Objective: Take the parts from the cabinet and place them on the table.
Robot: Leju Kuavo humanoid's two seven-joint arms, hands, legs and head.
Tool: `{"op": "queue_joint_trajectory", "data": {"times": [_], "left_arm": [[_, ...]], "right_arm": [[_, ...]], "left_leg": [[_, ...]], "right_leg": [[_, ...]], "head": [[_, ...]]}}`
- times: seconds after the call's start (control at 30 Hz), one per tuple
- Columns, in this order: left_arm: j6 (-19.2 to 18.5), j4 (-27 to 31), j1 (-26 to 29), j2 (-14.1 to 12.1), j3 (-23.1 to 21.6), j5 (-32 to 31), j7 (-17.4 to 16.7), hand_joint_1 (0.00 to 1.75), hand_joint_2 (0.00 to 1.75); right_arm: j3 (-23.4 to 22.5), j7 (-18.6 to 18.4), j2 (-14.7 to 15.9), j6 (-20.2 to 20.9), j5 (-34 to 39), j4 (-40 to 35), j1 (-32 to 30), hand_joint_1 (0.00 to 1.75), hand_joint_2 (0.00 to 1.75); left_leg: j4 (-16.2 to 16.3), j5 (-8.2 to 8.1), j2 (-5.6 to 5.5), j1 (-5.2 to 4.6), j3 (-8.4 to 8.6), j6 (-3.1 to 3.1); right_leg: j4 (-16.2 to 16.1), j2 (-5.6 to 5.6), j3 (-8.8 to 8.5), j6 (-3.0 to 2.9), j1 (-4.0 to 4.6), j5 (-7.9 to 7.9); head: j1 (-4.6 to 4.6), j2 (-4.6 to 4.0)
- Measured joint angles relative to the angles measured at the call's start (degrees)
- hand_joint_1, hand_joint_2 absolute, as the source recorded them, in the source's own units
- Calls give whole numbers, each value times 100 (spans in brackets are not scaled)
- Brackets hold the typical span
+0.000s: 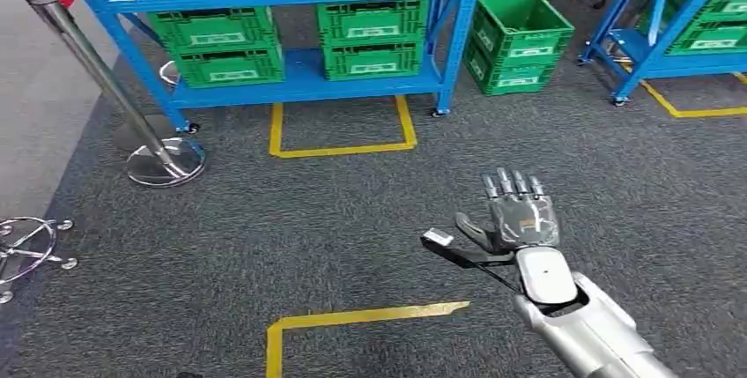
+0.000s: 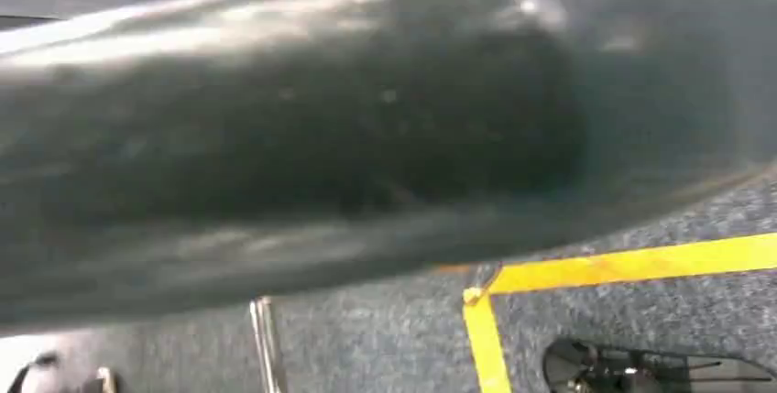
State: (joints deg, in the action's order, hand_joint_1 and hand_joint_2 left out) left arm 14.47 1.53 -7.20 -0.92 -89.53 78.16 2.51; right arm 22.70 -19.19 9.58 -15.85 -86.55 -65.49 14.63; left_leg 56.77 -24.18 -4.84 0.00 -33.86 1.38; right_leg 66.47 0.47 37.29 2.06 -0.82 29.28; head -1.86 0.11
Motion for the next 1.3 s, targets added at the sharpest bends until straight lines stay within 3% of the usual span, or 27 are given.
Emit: {"op": "queue_joint_trajectory", "data": {"times": [0.03, 0.07, 0.1, 0.17, 0.2, 0.23, 0.27, 0.3, 0.37, 0.4, 0.47, 0.53, 0.57, 0.6, 0.7, 0.73, 0.77, 0.8, 0.87, 0.9, 0.93, 0.97, 1.03, 1.07, 1.13, 1.23, 1.3], "left_arm": [[0, -2, 16, 26, 0, 7, 15, 0, 0], [4, -9, 23, 31, 0, 31, 33, 0, 0], [7, -13, 26, 33, 0, 59, 54, 0, 0], [11, -20, 88, 35, 0, 92, 92, 0, 0], [13, -28, 121, 26, 0, 107, 98, 0, 0], [13, -39, 137, 26, 0, 118, 96, 0, 0], [15, -46, 134, 48, 0, 122, 100, 0, 0], [24, -48, 116, 41, 0, 136, 103, 0, 0], [26, -50, 95, 41, 0, 181, 116, 0, 0], [26, -50, 105, 46, 0, 195, 118, 0, 0], [26, -50, 132, 57, 0, 218, 120, 0, 0], [26, -57, 133, 50, 0, 225, 127, 0, 0], [31, -61, 123, 46, 0, 225, 144, 0, 0], [37, -61, 94, 48, 0, 234, 168, 0, 0], [72, -63, 151, 48, 0, 293, 208, 0, 0], [83, -63, 169, 54, 0, 297, 210, 0, 0], [87, -63, 180, 76, 0, 299, 216, 0, 0], [98, -68, 167, 72, 0, 299, 216, 0, 0], [103, -68, 144, 85, 0, 302, 216, 0, 0], [103, -68, 145, 89, 0, 302, 216, 0, 0], [103, -68, 154, 94, 0, 302, 216, 0, 0], [103, -68, 157, 103, 0, 302, 216, 0, 0], [103, -66, 155, 116, 0, 335, 249, 0, 0], [105, -68, 158, 114, 0, 369, 299, 0, 0], [112, -74, 156, 103, 4, 444, 396, 0, 0], [114, -77, 212, 92, 22, 606, 533, 0, 0], [125, -77, 213, 116, 28, 662, 549, 0, 0]], "right_arm": [[-118, -6, 59, -17, 28, -46, -131, 0, 0], [-227, -9, 107, -59, 59, -63, -269, 0, 0], [-372, -20, 166, -100, 85, -85, -405, 0, 0], [-616, -37, 218, -125, 127, -109, -684, 0, 0], [-755, -37, 225, -127, 142, -113, -775, 0, 0], [-865, -39, 229, -127, 172, -126, -847, 0, 0], [-986, -48, 264, -129, 205, -137, -946, 0, 0], [-1128, -48, 275, -131, 240, -151, -1060, 0, 0], [-1377, -24, 275, -129, 354, -148, -1276, 0, 0], [-1499, 20, 275, -131, 422, -146, -1360, 0, 0], [-1662, 55, 275, -138, 470, -144, -1477, 0, 0], [-1770, 77, 275, -138, 553, -144, -1522, 0, 0], [-1836, 120, 262, -138, 656, -142, -1544, 0, 0], [-1932, 190, 240, -140, 818, -129, -1587, 0, 0], [-2231, 553, 94, -205, 1383, 4, -1691, 0, 0], [-2320, 627, 59, -236, 1444, 42, -1735, 0, 0], [-2387, 669, 35, -289, 1464, 95, -1766, 0, 0], [-2463, 689, 24, -326, 1488, 149, -1787, 0, 0], [-2570, 689, -7, -326, 1512, 254, -1851, 0, 0], [-2609, 695, -22, -326, 1510, 295, -1884, 0, 0], [-2629, 708, -35, -326, 1510, 328, -1904, 0, 0], [-2655, 708, -46, -326, 1510, 350, -1908, 0, 0], [-2728, 866, -72, -97, 1855, 389, -1892, 0, 0], [-2838, 1065, -135, 239, 2379, 450, -1873, 0, 0], [-3115, 1514, -313, 488, 3344, 736, -1852, 0, 0], [-3626, 2136, -580, 732, 4298, 1560, -1794, 0, 0], [-3969, 2538, -733, 594, 4557, 2343, -1752, 0, 0]], "left_leg": [[6, -21, -88, 5, 20, -31], [28, -35, -164, -21, 9, -63], [70, -42, -247, -10, -34, -87], [48, -13, -368, 26, -72, -154], [53, -23, -436, 17, -83, -177], [90, -67, -330, 7, -77, -195], [248, -182, 26, -28, -138, -234], [616, -398, 264, -11, -316, -266], [1567, -808, 442, 17, -786, -296], [1832, -857, 453, 25, -926, -302], [1547, -571, 460, 23, -782, -271], [576, -93, 596, -15, -252, -162], [206, -81, 823, -82, -52, -80], [125, -124, 854, -98, -3, -62], [114, -133, 723, -115, -19, -16], [3, -84, 681, -54, 57, 29], [-43, -74, 658, -46, 95, 50], [-44, -75, 624, -38, 97, 64], [-43, -90, 552, -43, 96, 84], [-39, -94, 513, -44, 97, 88], [-37, -100, 478, -44, 107, 83], [-34, -109, 448, -40, 120, 78], [-13, -146, 408, -27, 164, 30], [4, -174, 390, -36, 171, -7], [52, -186, 357, -69, 139, -60], [54, -184, 357, -74, 151, 131], [50, -187, 357, -66, 162, 138]], "right_leg": [[-536, 173, -241, 18, -31, -265], [-738, 469, -340, 13, -62, -198], [-848, 450, -447, -17, -76, -171], [-802, 327, -441, -69, -29, -157], [-812, 265, -455, -98, -59, -159], [-834, 191, -478, -124, -83, -165], [-836, 133, -503, -172, -79, -147], [-837, 36, -521, -205, -59, -130], [-836, -153, -541, -237, -29, -96], [-835, -234, -547, -238, -21, -83], [-836, -375, -578, -236, -3, -53], [-836, -497, -637, -223, 23, -17], [-841, -537, -660, -211, 28, 1], [-832, -589, -629, -161, 70, 34], [-895, -735, -730, -98, 63, 39], [-902, -737, -726, -41, 72, 87], [-782, -454, -697, -15, 47, 175], [-446, -217, -540, -11, 29, 359], [483, -73, -46, 17, 13, 743], [813, -62, 162, 28, 13, 820], [868, -63, 251, 39, 12, 731], [642, -63, 192, 50, 4, 502], [-333, -62, -233, 65, -34, -95], [-747, -55, -410, 81, -57, -214], [-852, -31, -517, -9, -36, -148], [-867, -22, -516, -3, -35, -165], [-867, -29, -534, -37, -11, -142]], "head": [[2, 0], [7, 0], [-6, 0], [15, 0], [2, 0], [11, 0], [-59, 0], [-81, 0], [-76, 0], [-79, 0], [-83, 0], [-79, 0], [-74, 0], [-85, 0], [-72, 0], [-72, 2], [-37, 0], [-28, 2], [-4, 0], [-7, 0], [-2, 0], [-9, 0], [-7, 0], [6, 0], [9, 0], [13, 0], [15, 0]]}}
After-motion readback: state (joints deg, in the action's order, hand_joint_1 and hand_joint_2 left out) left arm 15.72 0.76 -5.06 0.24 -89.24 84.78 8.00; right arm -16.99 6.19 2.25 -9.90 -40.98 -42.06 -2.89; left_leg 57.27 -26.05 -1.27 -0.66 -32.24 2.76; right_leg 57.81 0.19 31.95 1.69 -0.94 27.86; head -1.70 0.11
